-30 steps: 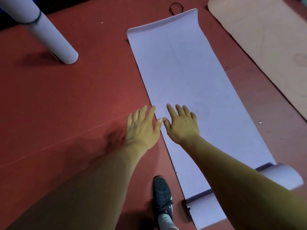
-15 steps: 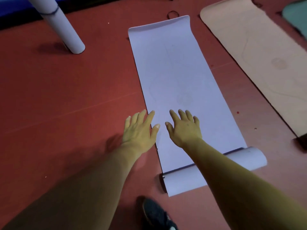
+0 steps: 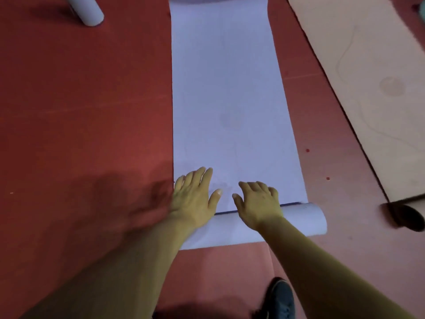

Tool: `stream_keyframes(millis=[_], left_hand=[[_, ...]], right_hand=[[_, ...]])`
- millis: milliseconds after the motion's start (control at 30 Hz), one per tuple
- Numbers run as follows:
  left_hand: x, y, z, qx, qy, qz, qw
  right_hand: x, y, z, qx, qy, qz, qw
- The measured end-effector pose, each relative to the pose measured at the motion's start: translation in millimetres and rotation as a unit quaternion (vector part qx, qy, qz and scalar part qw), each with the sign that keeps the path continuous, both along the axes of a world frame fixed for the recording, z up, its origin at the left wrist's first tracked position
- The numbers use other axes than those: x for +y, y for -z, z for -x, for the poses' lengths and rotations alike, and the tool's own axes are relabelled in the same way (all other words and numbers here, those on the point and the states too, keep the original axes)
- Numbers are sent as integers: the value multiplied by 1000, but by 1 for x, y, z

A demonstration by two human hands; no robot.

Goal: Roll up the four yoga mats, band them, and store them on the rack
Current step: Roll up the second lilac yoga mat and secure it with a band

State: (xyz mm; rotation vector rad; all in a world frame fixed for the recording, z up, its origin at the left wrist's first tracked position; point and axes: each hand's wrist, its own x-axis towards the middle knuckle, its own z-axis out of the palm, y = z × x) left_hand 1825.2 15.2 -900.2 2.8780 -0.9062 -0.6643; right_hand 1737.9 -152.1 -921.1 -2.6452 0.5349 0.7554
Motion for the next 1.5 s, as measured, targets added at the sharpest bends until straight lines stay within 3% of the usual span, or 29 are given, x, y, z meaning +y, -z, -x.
stream_keyframes(millis=[200, 400, 567, 767, 1000, 1133, 1267, 1433, 1500], left_hand=[[-50, 104, 84, 39, -9, -42, 998], [-63, 208, 126, 88, -108, -56, 989], [-53, 266, 154, 70, -103, -59, 990], [-41, 268, 209, -12, -88, -86, 992], [-12, 256, 273, 85, -99, -30, 991], [17, 253, 321, 85, -78, -49, 992], [40, 261, 365, 69, -46, -26, 996], [52, 279, 411, -9, -26, -44, 999], [55, 289, 427, -57, -35, -5, 998]], right_hand=[[-52, 95, 66, 27, -87, 3, 996], [-76, 193, 95, 23, -100, -27, 994], [-69, 245, 121, -5, -133, -11, 991], [-47, 243, 158, -20, -129, 39, 991], [-26, 233, 232, 5, -83, -15, 996], [0, 235, 278, 9, -84, 28, 996], [27, 248, 325, -27, -70, -1, 997], [42, 274, 375, -62, -125, 40, 989], [44, 283, 390, -102, -136, 23, 985]])
